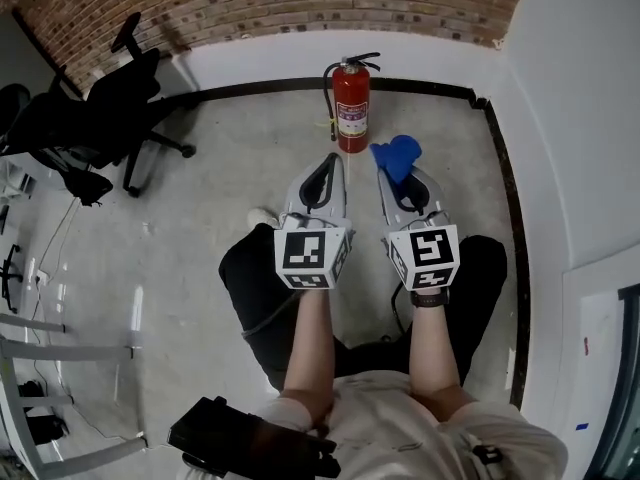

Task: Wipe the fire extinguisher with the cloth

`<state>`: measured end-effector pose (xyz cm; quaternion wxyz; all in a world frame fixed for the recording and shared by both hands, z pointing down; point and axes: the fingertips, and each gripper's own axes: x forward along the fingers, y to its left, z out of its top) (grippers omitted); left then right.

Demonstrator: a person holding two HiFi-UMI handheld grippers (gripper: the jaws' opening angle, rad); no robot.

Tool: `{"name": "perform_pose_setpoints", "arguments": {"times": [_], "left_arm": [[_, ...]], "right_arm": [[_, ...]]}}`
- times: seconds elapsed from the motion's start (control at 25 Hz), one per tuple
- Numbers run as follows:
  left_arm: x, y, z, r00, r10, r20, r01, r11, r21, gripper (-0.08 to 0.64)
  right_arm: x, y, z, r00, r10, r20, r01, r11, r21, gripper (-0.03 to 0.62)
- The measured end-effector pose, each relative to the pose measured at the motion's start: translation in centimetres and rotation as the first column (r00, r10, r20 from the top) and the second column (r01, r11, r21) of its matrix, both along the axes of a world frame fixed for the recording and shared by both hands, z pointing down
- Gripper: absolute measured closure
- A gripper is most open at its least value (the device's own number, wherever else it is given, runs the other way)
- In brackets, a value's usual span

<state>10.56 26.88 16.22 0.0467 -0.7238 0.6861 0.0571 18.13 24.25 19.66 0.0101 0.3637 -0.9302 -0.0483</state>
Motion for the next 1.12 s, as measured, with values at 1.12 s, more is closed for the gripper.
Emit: {"name": "perform_pose_setpoints", "arguments": {"times": [1.12], "left_arm": [[-13.0, -28.8, 2.4, 0.995, 0.079, 0.067, -0.076, 0.996, -0.045, 0.558]], "right_arm": [[-13.2, -28.1, 10.0, 0.961, -0.009, -0.276, -0.031, 0.989, -0.142, 0.514]]}}
